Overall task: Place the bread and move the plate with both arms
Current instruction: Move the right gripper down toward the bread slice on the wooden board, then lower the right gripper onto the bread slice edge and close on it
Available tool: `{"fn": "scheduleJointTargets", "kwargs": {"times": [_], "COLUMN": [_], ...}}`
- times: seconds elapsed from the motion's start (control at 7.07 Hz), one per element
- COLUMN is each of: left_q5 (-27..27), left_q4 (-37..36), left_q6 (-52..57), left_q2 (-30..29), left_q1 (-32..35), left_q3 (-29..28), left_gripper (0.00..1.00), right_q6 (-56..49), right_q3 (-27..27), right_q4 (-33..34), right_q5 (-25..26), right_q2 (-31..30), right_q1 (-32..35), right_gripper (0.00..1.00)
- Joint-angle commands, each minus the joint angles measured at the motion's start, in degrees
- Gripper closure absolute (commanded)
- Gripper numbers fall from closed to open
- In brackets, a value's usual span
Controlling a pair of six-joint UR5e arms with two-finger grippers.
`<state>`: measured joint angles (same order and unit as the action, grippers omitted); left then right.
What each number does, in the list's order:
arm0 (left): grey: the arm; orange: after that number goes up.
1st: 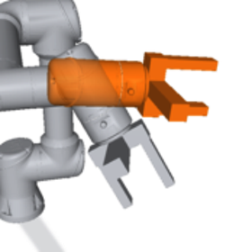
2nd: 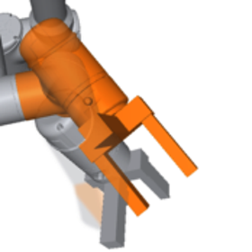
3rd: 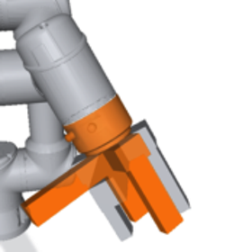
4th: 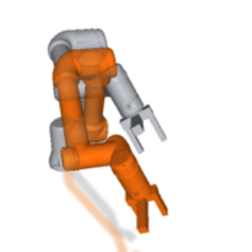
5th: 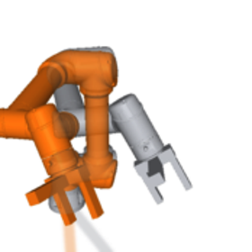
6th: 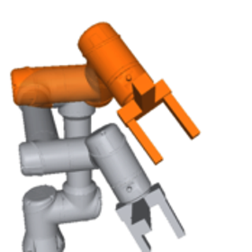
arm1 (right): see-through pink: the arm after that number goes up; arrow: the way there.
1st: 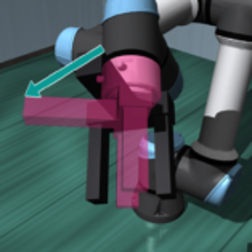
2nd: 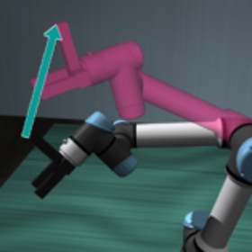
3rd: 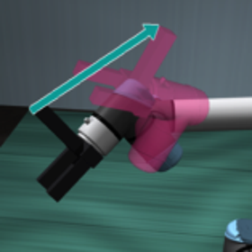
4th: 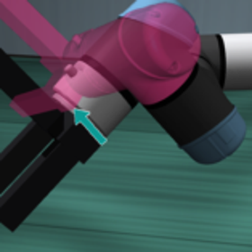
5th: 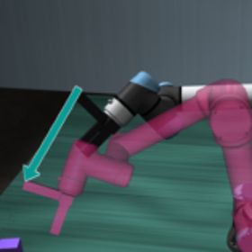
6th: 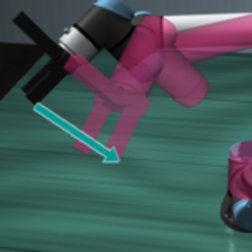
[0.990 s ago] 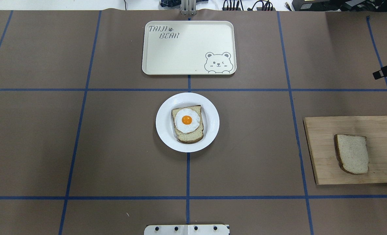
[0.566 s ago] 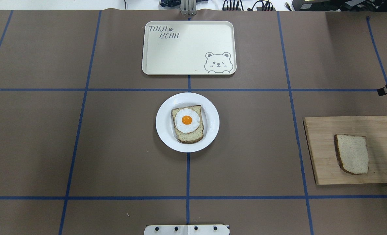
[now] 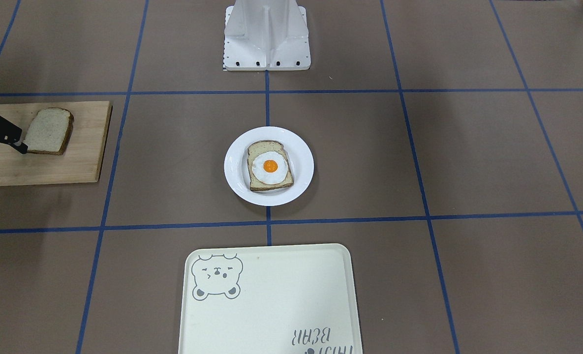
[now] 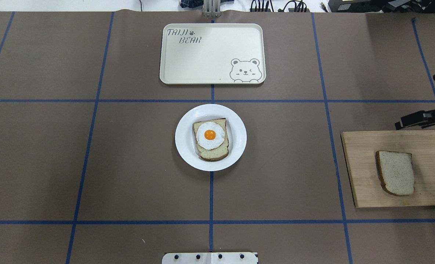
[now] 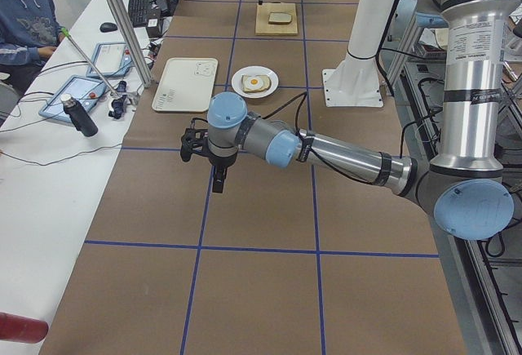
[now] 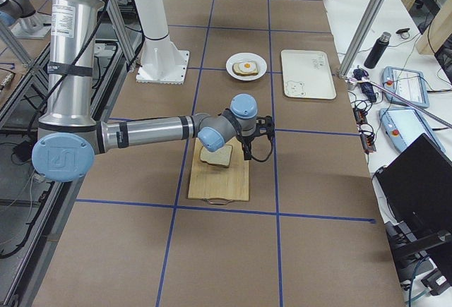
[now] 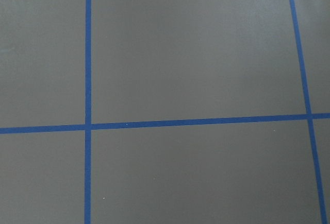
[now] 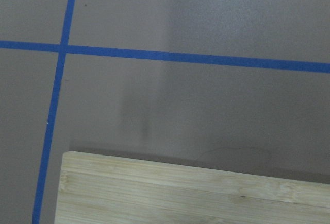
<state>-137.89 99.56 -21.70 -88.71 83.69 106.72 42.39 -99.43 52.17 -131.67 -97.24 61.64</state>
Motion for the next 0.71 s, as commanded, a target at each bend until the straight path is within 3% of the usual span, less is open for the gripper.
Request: {"fn": "scheduleJointTargets", "kwargs": {"times": [0.0, 0.42, 0.57], "left_q5": [0.1, -1.4, -1.4], "left_q4": [-0.1, 0.0, 0.0], "left_q6": [-1.1, -1.5, -1.6], "left_q2": [-1.5, -2.1, -2.2], "left_q1": [-0.1, -0.2, -0.2], "left_q3": [-1.0, -1.5, -1.4], "left_gripper": [0.01, 0.01, 0.01], "right_q6": [8.8, 9.7, 10.3], "right_q3": [4.7, 6.2, 6.5], "right_q4": [-12.9, -19.0, -19.0], "right_q5": [2.1, -2.0, -2.1], "right_q2": [-3.2, -8.1, -8.2], "right_q1": [-4.1, -4.5, -4.5], "right_gripper": [0.0, 0.06, 0.14]}}
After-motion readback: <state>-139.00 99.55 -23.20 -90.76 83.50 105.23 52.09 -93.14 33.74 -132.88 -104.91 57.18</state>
